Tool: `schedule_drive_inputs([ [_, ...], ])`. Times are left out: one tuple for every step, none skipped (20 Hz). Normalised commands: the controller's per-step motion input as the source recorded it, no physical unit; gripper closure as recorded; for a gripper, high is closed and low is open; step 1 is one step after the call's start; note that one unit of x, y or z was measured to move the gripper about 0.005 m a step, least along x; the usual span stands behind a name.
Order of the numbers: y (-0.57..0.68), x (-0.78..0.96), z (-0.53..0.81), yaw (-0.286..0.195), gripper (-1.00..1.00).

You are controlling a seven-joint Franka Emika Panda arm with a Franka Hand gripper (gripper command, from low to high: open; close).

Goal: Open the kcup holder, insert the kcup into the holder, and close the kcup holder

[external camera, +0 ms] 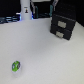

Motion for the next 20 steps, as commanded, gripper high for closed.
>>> schedule_drive_inputs([
  [0.49,-0.27,0.11,-0.153,-1.0],
  [0.49,-0.29,0.1,-0.164,-1.0],
  [0.51,-0.3,0.08,-0.175,-1.0],
  [0.51,-0.31,0.07,-0.182,-1.0],
  [0.51,-0.3,0.02,-0.194,-1.0],
  [0.52,-0.3,-0.01,-0.21,-1.0],
  [0.53,-0.32,0.0,-0.222,-1.0],
  [0.54,-0.3,-0.01,-0.222,-1.0],
  [0.55,-0.29,-0.01,-0.222,-1.0],
  [0.54,-0.3,0.0,-0.224,-1.0],
  [0.55,-0.3,0.0,-0.222,-1.0],
  [0.55,-0.31,0.0,-0.219,-1.0],
  [0.55,-0.31,-0.04,-0.217,-1.0],
  [0.53,-0.31,-0.08,-0.214,-1.0],
  [0.53,-0.32,-0.09,-0.211,-1.0],
  [0.53,-0.33,-0.1,-0.207,-1.0],
  [0.53,-0.33,-0.11,-0.202,-1.0],
  [0.54,-0.34,-0.11,-0.198,-1.0],
  [0.55,-0.35,-0.11,-0.193,-1.0],
  [0.57,-0.35,-0.1,-0.185,-1.0],
])
